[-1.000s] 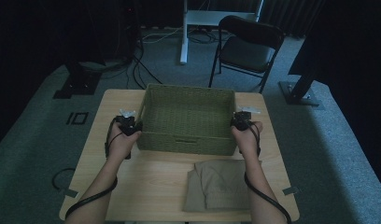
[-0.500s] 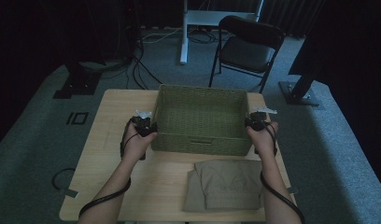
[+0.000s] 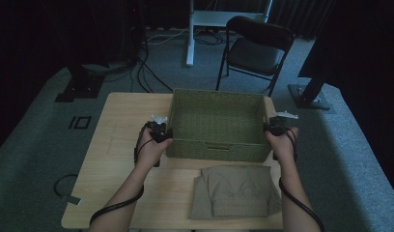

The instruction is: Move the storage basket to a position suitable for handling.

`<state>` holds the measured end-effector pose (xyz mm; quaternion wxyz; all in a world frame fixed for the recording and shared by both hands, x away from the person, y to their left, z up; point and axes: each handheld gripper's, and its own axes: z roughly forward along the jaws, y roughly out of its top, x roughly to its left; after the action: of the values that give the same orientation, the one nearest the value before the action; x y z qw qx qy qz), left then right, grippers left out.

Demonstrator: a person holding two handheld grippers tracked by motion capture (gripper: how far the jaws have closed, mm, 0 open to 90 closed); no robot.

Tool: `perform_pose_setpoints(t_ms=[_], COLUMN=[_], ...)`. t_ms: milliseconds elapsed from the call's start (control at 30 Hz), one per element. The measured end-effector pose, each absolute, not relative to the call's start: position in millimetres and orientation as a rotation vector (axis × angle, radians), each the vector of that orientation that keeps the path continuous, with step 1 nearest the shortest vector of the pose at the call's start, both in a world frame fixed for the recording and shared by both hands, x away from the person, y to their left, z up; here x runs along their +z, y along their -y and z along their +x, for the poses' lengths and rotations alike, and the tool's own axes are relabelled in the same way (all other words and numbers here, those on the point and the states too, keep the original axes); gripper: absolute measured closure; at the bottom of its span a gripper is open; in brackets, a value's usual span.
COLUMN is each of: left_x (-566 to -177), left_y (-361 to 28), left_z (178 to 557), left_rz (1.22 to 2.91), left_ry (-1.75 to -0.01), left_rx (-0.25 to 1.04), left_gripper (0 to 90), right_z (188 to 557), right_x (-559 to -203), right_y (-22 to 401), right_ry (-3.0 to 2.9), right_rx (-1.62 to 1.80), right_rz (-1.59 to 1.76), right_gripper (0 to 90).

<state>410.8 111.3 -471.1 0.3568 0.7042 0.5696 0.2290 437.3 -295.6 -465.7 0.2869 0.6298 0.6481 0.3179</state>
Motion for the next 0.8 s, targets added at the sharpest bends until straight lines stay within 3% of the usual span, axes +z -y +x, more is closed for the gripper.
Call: perform_pose_setpoints(t_ms=[500,800], left_x=[-471,-470], left_y=[-77,-77], left_z=[408,409], left_rz=[1.846,1.851], left_ry=[-1.434,-1.433], left_rx=[0.559,0.547], left_gripper=[80.5,79.6], right_z=[431,438], right_x=[-467,-467], right_y=[332,335], right_ry=[-1.692,-1.685], right_rx=[0.842,0.856], right_rz=[1.703,1.710], right_gripper=[80.6,81.2])
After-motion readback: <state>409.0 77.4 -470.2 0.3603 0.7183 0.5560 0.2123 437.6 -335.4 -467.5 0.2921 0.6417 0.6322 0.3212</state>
